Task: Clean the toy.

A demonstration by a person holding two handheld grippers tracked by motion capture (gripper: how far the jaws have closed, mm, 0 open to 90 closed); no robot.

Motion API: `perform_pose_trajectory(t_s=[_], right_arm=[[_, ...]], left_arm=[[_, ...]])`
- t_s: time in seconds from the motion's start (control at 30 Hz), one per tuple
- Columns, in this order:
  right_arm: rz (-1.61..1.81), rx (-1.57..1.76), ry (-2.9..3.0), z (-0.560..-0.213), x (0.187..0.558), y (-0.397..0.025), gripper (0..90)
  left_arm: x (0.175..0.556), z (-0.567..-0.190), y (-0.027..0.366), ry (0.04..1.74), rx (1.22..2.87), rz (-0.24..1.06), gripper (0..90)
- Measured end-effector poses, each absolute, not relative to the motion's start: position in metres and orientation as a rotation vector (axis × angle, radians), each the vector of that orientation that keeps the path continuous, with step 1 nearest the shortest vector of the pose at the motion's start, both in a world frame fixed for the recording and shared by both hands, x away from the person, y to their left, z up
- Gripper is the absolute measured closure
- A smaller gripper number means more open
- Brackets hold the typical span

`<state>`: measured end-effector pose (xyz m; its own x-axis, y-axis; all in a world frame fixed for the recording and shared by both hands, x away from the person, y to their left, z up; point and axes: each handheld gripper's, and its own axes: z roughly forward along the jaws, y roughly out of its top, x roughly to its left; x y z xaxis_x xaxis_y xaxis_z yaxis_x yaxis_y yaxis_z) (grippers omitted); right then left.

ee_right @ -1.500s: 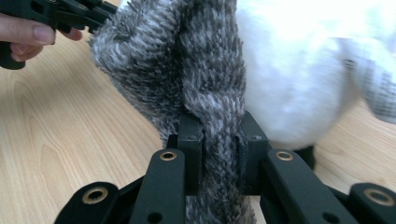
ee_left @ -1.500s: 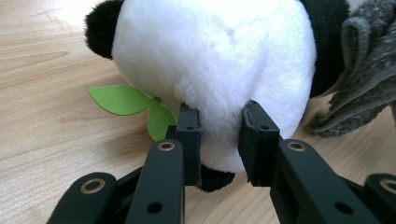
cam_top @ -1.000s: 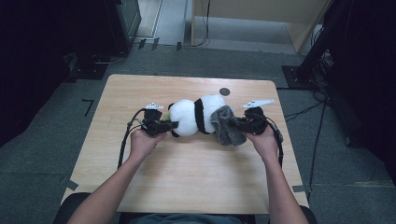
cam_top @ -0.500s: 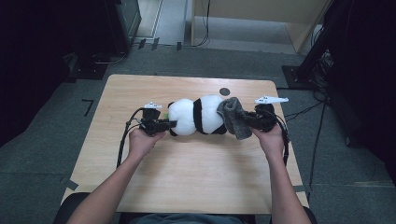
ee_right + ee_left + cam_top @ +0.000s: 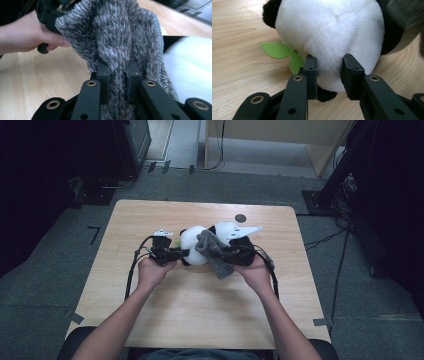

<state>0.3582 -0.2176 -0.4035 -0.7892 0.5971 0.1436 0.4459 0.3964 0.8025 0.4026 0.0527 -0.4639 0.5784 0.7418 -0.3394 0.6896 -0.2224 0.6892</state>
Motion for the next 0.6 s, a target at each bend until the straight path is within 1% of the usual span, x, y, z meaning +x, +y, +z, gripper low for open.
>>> perform_pose_trajectory(t_s=[0.13, 0.3, 0.47, 0.6], right_arm=[[1.278, 0.891, 2.555, -0.424, 0.362, -0.189, 78.4], [1.140, 0.841, 2.639, -0.445, 0.365, -0.165, 78.7], [1.042, 0.872, 2.695, -0.457, 0.369, -0.164, 78.7], [1.041, 0.903, 2.695, -0.461, 0.369, -0.176, 78.7]], left_arm=[[0.402, -0.464, 0.053, 1.151, 1.955, 0.073, 68.9], [0.402, -0.463, 0.053, 1.150, 1.964, 0.074, 69.6], [0.402, -0.464, 0.053, 1.147, 1.968, 0.076, 70.3], [0.402, -0.464, 0.053, 1.149, 1.967, 0.074, 70.9]])
